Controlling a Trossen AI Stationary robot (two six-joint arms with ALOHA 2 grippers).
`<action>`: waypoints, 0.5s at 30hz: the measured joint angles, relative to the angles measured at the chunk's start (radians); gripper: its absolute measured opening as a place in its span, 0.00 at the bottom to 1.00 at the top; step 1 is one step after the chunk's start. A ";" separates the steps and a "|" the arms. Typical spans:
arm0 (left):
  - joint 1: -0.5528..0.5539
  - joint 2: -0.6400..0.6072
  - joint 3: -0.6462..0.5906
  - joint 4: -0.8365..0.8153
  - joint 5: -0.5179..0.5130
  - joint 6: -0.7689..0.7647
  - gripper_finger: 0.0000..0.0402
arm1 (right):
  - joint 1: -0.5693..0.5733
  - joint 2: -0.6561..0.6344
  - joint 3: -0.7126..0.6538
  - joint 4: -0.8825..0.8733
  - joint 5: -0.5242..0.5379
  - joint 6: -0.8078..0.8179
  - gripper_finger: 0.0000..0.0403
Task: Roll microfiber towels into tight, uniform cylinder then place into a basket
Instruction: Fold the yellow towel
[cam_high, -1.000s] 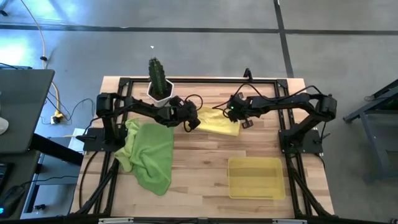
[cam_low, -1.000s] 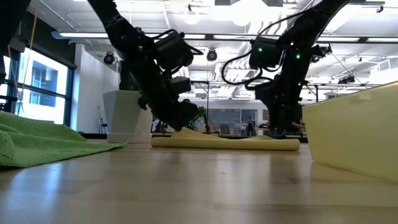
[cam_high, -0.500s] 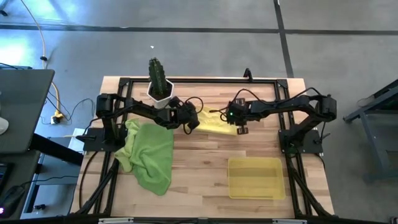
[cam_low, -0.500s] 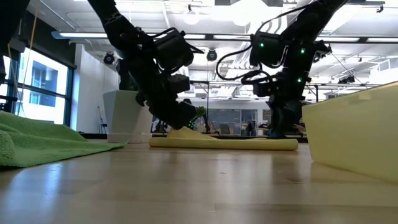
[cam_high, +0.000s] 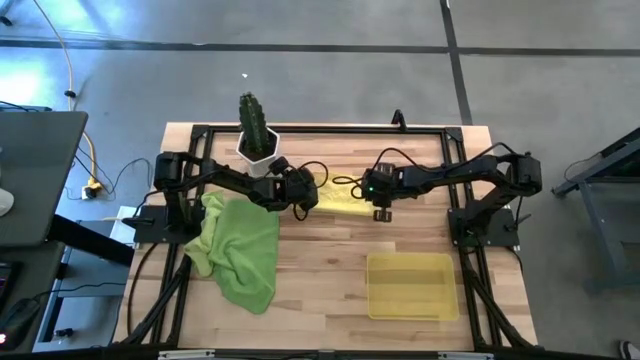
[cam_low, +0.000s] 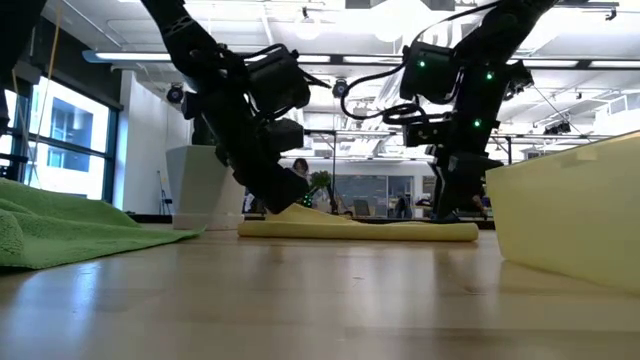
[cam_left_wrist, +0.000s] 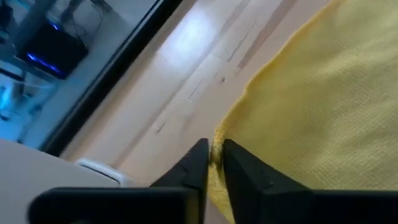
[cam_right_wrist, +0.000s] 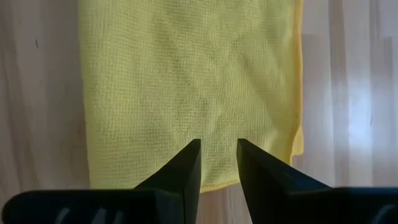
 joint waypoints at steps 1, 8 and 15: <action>-0.003 0.000 0.000 0.000 0.000 0.013 0.15 | 0.002 0.000 0.000 0.000 -0.001 0.009 0.23; -0.036 0.000 0.014 -0.027 -0.071 0.027 0.32 | 0.006 0.000 0.000 -0.003 -0.079 0.080 0.23; -0.061 -0.014 0.094 -0.041 0.154 0.044 0.32 | 0.006 0.002 -0.001 -0.039 -0.085 0.113 0.23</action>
